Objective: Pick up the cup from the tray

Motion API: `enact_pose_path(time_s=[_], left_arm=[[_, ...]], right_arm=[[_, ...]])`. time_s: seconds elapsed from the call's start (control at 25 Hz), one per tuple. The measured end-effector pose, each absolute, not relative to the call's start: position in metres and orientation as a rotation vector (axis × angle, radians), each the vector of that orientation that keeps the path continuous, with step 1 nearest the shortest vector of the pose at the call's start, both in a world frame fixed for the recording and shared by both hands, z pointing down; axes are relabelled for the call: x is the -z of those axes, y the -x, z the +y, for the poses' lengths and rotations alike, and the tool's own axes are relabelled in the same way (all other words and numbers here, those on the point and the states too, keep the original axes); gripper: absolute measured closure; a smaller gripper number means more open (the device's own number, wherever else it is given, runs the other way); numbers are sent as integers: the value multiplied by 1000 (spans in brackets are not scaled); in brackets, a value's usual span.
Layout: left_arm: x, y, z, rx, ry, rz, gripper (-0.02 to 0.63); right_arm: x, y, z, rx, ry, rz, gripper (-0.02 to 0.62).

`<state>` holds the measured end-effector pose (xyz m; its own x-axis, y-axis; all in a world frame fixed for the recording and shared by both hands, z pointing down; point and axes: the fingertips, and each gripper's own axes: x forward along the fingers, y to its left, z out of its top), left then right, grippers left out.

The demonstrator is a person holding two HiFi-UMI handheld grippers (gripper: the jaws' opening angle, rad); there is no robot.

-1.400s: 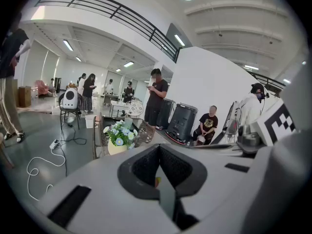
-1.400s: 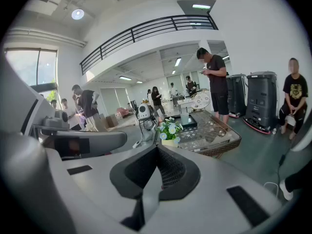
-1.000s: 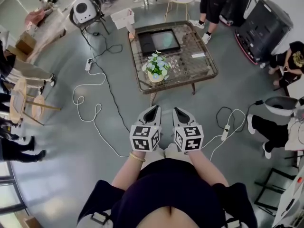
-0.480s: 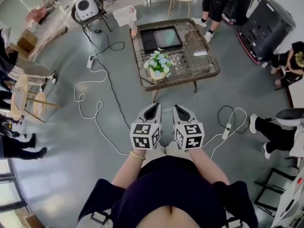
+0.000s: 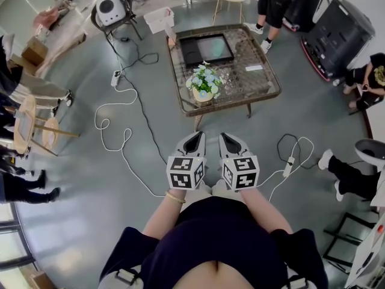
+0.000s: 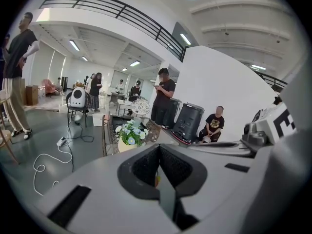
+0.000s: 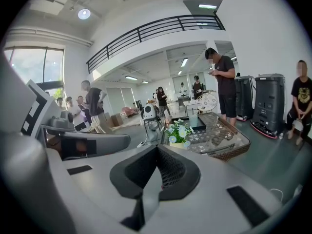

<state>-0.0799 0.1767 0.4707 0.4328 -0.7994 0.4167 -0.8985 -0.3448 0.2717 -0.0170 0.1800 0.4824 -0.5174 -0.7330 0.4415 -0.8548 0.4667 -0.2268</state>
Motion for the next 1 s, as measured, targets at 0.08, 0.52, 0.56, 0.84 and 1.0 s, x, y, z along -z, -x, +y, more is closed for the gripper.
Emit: enact_pose_path(time_s=[0.08, 0.52, 0.56, 0.84, 1.0], left_arm=[[-472, 84, 175, -292, -2231, -1432, 598], [-478, 120, 162, -306, -2242, -1412, 598], [-478, 122, 162, -309, -2245, -1409, 598], [-480, 125, 157, -334, -2260, -1388, 598], [-483, 120, 154, -348, -2272, -1359, 598]], right_arm=[[-483, 22, 177, -630, -1358, -2446, 586], [-483, 61, 168, -622, -1381, -2443, 586], [-483, 62, 168, -622, -1385, -2440, 586], [-485, 64, 166, -632, -1414, -2414, 586], [-487, 62, 163, -645, -1425, -2404, 586]])
